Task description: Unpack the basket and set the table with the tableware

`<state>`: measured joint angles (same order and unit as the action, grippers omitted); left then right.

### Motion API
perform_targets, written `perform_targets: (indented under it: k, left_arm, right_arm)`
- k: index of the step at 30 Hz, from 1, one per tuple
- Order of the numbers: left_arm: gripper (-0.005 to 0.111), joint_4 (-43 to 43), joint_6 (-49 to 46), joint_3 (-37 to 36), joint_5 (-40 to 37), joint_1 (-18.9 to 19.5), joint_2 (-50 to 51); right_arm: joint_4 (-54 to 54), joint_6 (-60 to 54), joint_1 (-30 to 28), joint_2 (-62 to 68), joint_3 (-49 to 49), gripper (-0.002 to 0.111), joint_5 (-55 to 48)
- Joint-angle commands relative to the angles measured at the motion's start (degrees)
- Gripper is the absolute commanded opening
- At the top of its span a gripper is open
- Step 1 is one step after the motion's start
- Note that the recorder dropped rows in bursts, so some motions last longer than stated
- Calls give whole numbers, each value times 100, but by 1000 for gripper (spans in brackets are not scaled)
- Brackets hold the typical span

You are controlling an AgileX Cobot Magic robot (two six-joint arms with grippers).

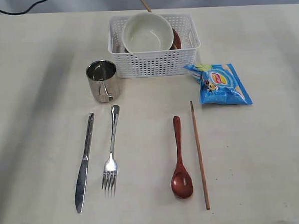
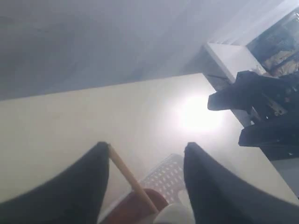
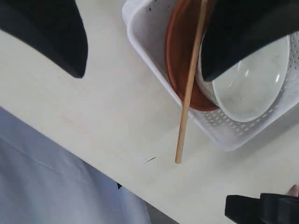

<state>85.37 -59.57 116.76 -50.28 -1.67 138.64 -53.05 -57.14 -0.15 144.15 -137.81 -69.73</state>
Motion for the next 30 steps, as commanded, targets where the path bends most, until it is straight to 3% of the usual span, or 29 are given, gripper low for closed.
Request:
perform_targets:
  k: [1,3,12,22,30]
  left_arm:
    - [59,100,-54,270,27,-198,153]
    - [66,-85,-69,336,39,-236,190]
    - [71,-266,91,501,371,-247,407]
    - [71,-266,553,1730,-118,-247,1365]
    - [71,-240,525,1870,-118,-259,1533]
  right_arm:
    - [-42,-83,-38,-14,-39,65,-23]
    - [-42,-94,-38,-14,-39,65,-23]
    - [-42,-94,-38,-14,-39,65,-23]
    - [-42,-108,-38,25,-3,65,-23]
    - [-42,-171,-38,179,-3,65,-23]
